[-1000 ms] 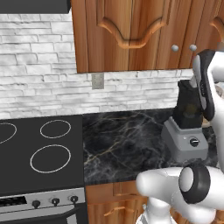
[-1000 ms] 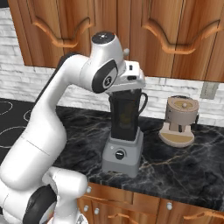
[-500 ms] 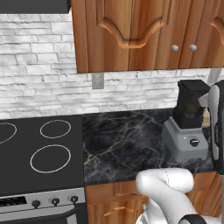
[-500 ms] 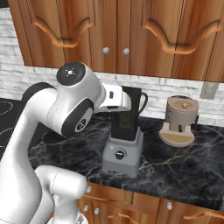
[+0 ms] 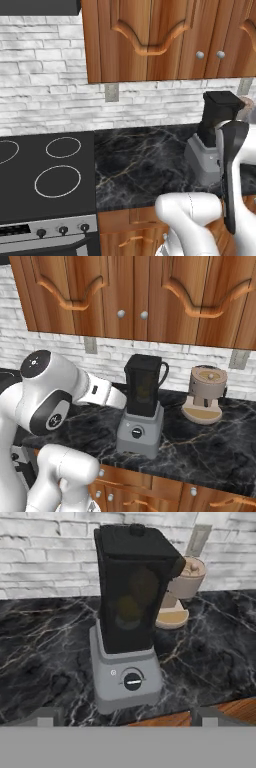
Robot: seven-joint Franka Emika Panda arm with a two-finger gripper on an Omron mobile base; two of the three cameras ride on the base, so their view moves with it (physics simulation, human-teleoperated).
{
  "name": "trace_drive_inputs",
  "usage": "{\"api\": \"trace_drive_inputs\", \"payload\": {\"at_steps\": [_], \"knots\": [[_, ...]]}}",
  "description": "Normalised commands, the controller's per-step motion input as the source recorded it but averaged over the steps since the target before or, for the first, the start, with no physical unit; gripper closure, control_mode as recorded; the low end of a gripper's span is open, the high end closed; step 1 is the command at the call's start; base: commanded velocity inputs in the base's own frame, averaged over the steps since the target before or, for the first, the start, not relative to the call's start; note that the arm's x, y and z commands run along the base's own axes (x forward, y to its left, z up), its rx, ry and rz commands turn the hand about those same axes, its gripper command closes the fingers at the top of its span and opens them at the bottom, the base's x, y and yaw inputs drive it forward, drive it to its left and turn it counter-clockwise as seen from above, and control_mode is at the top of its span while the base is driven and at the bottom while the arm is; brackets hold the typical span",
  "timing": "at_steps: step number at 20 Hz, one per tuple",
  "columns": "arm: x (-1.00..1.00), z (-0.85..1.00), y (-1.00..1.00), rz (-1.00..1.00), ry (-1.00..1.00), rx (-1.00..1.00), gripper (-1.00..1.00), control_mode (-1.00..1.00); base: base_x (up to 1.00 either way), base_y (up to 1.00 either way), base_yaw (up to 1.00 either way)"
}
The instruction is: Grab the onion and lemon from the fridge, place them in the blender, close the lid, and turn on the blender to create a marinade.
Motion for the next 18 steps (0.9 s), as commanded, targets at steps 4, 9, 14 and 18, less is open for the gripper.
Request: {"api": "trace_drive_inputs", "payload": {"at_steps": [4,9,14,18], "knots": [[0.0,-0.39,-0.03,-0.26,0.07,-0.05,-1.0,-1.0,0.0,0.0,0.0],[0.01,-0.48,-0.22,-0.18,0.16,-0.09,-1.0,-1.0,0.0,0.0,0.0],[0.11,-0.32,-0.23,-0.1,0.3,-0.07,-1.0,-1.0,0.0,0.0,0.0],[0.19,-0.47,-0.01,-0.09,0.23,-0.07,-1.0,-1.0,0.0,0.0,0.0]]}}
